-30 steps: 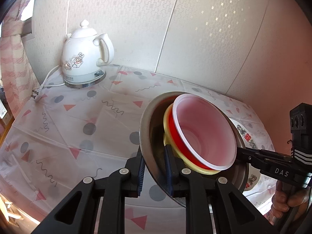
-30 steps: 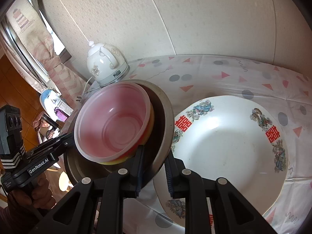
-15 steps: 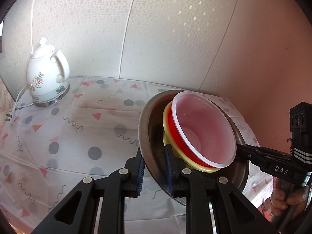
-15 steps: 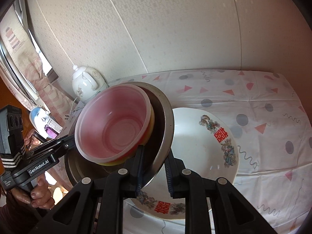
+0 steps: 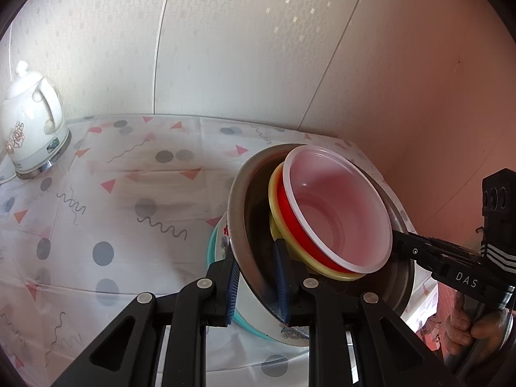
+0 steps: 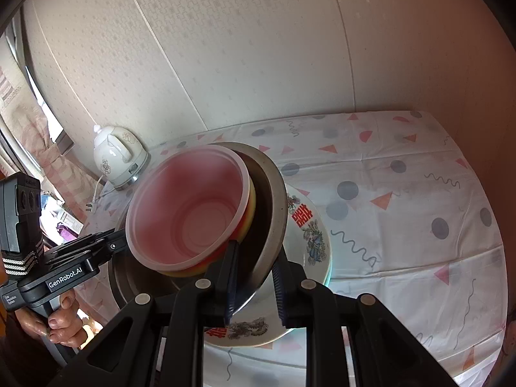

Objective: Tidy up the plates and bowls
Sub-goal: 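Lower the steel bowl onto the red-character plate and open both grippers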

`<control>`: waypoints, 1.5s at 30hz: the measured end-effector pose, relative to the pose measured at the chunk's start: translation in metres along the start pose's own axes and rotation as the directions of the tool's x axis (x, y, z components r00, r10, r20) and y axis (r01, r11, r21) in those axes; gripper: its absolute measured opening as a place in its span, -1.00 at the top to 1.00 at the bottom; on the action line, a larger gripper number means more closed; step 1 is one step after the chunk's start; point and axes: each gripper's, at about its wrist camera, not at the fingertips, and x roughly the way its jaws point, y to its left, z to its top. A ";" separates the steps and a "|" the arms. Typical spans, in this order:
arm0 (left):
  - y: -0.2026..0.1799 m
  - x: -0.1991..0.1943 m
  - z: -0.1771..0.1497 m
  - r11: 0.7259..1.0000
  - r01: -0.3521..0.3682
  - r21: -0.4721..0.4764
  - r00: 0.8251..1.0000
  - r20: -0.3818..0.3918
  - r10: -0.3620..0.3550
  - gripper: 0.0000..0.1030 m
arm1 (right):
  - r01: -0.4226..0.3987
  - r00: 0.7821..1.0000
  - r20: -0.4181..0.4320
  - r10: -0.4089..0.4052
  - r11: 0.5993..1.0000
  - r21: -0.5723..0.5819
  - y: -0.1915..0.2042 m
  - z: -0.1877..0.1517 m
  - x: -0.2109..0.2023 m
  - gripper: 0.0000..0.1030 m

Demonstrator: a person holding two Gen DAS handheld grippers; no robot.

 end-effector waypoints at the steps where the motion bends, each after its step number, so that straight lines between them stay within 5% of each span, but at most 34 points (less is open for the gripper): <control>1: 0.001 0.003 -0.002 1.000 -0.002 -0.003 1.000 -0.012 0.002 0.60 | 0.003 1.000 -0.010 -0.003 1.000 0.006 -0.002 -0.002 0.003 0.60; 27: -0.001 0.048 -0.016 1.000 -0.007 -0.004 0.992 -0.124 0.006 0.59 | 0.103 0.992 -0.081 -0.100 0.994 0.035 -0.022 -0.017 0.038 0.60; 45: 0.000 0.047 -0.018 1.000 0.002 -0.026 0.991 -0.130 -0.005 0.57 | 0.074 0.996 -0.066 -0.066 0.988 0.133 -0.035 -0.017 0.029 0.52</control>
